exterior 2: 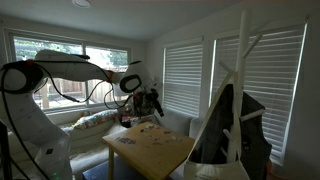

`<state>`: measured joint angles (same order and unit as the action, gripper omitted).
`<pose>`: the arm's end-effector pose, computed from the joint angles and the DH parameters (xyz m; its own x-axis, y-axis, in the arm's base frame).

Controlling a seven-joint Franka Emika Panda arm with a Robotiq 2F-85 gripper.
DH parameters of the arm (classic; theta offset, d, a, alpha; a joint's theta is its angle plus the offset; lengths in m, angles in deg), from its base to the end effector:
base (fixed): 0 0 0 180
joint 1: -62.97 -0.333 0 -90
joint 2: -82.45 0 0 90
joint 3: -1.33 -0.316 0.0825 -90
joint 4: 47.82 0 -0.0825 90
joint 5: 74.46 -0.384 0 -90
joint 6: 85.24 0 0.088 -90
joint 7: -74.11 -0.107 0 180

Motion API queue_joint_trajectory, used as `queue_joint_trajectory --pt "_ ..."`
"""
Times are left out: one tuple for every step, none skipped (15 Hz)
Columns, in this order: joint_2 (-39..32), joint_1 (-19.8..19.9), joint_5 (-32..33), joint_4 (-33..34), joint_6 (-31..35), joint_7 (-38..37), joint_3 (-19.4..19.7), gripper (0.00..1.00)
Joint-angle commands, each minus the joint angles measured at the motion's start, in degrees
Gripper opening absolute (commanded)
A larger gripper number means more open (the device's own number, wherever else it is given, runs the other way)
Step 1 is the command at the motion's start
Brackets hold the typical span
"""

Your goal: Move the white bag to the bottom position

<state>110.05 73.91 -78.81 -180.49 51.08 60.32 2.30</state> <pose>0.4400 -0.0931 0.5853 0.7474 -0.4572 0.4821 -0.4131 -0.8880 -0.2018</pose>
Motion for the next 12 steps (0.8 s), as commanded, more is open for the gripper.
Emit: queue_joint_trajectory --pt "0.0 -0.9 0.5 -0.2 -0.1 -0.3 0.6 1.00" --pt "0.1 -1.0 0.5 -0.5 -0.1 -0.3 0.6 1.00" --pt "0.1 -1.1 0.4 -0.6 -0.1 -0.3 0.6 1.00" --pt "0.1 -1.1 0.4 -0.6 -0.1 -0.3 0.6 1.00" --pt "0.1 -1.1 0.4 -0.6 -0.1 -0.3 0.6 1.00" --pt "0.1 -1.1 0.4 -0.6 -0.1 -0.3 0.6 1.00" --pt "0.1 -1.1 0.4 -0.6 -0.1 -0.3 0.6 1.00" --pt "0.1 -1.2 0.4 -0.6 -0.1 -0.3 0.6 1.00" --pt "-1.1 0.6 2.8 0.4 0.3 -1.4 0.1 1.00" --pt "-2.4 3.5 6.3 1.2 2.6 -4.8 -0.9 1.00" --pt "-3.6 5.3 8.9 2.2 4.2 -6.1 -0.7 1.00" --pt "-4.7 7.0 11.3 3.3 5.1 -7.9 -0.5 1.00"
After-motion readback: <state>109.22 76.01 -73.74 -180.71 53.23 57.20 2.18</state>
